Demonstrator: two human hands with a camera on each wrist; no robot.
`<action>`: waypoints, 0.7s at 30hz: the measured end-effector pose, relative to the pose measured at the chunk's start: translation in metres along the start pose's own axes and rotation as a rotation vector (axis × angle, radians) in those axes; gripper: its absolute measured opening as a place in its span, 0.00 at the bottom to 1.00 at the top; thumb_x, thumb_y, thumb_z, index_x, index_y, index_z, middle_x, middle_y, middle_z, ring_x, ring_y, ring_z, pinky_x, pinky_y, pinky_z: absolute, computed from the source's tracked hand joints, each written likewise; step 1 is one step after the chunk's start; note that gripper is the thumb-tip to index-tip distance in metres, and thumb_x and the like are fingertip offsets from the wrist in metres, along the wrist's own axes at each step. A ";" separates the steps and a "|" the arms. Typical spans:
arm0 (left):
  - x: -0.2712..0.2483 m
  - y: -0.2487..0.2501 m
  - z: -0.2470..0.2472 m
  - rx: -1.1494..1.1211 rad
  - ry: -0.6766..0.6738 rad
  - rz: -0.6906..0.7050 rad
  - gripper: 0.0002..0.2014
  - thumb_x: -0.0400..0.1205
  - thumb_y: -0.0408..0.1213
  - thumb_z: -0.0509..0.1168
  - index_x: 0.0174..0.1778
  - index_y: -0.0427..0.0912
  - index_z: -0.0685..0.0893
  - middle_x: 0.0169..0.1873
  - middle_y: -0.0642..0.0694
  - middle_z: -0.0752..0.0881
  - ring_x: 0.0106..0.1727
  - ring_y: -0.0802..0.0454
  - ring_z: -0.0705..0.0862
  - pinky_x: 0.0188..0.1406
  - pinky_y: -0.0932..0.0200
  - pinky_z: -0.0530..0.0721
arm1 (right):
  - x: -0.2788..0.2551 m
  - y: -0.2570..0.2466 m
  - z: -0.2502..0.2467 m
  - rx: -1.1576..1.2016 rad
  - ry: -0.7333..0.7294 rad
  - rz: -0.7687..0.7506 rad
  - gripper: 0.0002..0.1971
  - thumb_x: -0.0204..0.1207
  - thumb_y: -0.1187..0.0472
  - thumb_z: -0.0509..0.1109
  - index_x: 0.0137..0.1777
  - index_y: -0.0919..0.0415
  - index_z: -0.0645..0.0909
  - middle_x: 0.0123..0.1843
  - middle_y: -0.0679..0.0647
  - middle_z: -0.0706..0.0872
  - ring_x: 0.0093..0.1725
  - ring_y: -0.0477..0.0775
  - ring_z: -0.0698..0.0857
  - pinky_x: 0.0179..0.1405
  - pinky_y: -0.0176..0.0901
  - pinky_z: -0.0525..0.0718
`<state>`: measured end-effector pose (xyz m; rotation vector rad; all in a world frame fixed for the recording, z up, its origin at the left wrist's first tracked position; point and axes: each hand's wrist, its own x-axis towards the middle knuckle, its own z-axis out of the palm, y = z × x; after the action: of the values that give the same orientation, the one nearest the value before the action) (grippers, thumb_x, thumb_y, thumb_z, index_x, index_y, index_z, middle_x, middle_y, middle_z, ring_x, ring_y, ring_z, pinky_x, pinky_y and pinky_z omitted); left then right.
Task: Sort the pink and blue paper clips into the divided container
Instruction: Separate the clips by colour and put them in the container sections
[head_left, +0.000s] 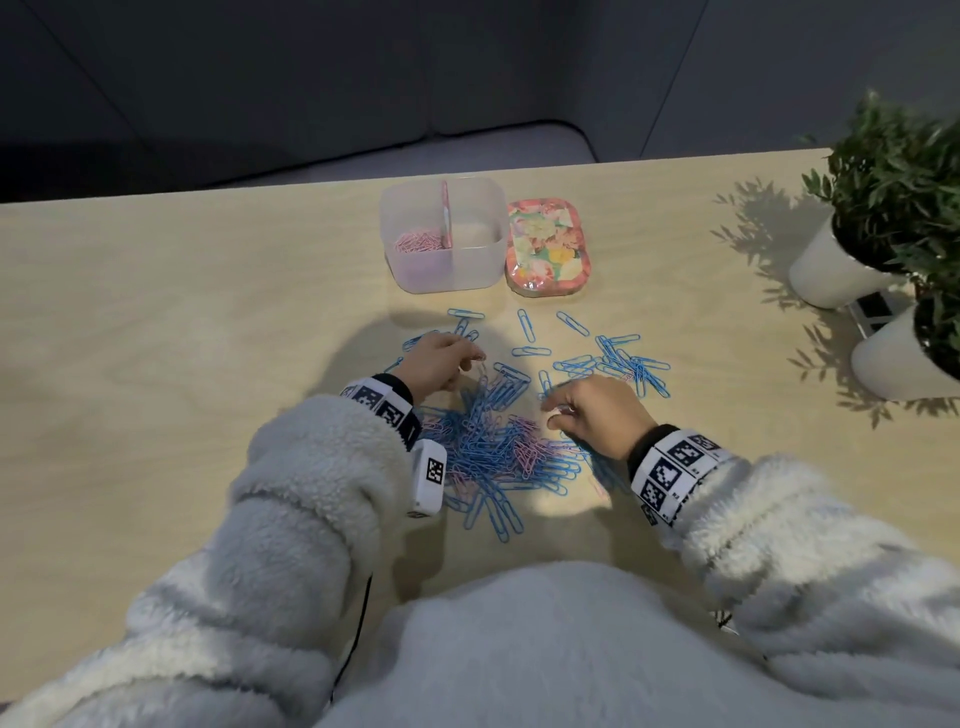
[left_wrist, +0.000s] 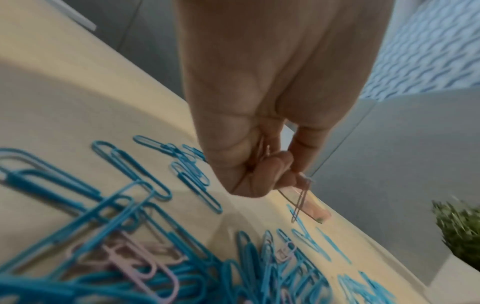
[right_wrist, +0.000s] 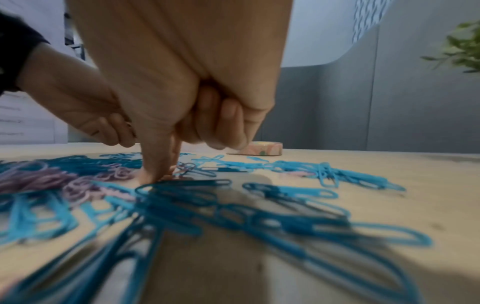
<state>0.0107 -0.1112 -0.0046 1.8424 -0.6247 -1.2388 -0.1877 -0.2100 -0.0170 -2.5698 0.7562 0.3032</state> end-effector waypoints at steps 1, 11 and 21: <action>0.000 0.000 0.000 -0.042 -0.021 -0.030 0.13 0.83 0.34 0.58 0.31 0.42 0.76 0.28 0.47 0.72 0.23 0.57 0.66 0.23 0.66 0.65 | -0.001 0.001 0.002 0.011 0.021 0.007 0.11 0.75 0.54 0.69 0.56 0.51 0.85 0.54 0.51 0.90 0.58 0.58 0.85 0.53 0.46 0.78; 0.003 -0.004 0.007 -0.046 -0.064 0.046 0.07 0.83 0.29 0.61 0.40 0.41 0.78 0.33 0.45 0.83 0.20 0.67 0.82 0.21 0.75 0.79 | -0.003 0.009 0.003 0.261 0.154 -0.010 0.06 0.77 0.64 0.63 0.41 0.59 0.79 0.41 0.53 0.78 0.40 0.57 0.82 0.40 0.43 0.77; 0.013 -0.004 0.014 0.311 0.053 0.030 0.14 0.84 0.39 0.58 0.33 0.39 0.78 0.31 0.45 0.84 0.28 0.56 0.83 0.36 0.59 0.83 | 0.002 0.060 -0.042 1.483 0.397 0.504 0.13 0.80 0.71 0.54 0.37 0.61 0.75 0.25 0.55 0.76 0.15 0.44 0.72 0.13 0.28 0.65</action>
<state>0.0024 -0.1236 -0.0169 2.1036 -0.8504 -1.1172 -0.2154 -0.2760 -0.0015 -1.0121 1.1391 -0.4929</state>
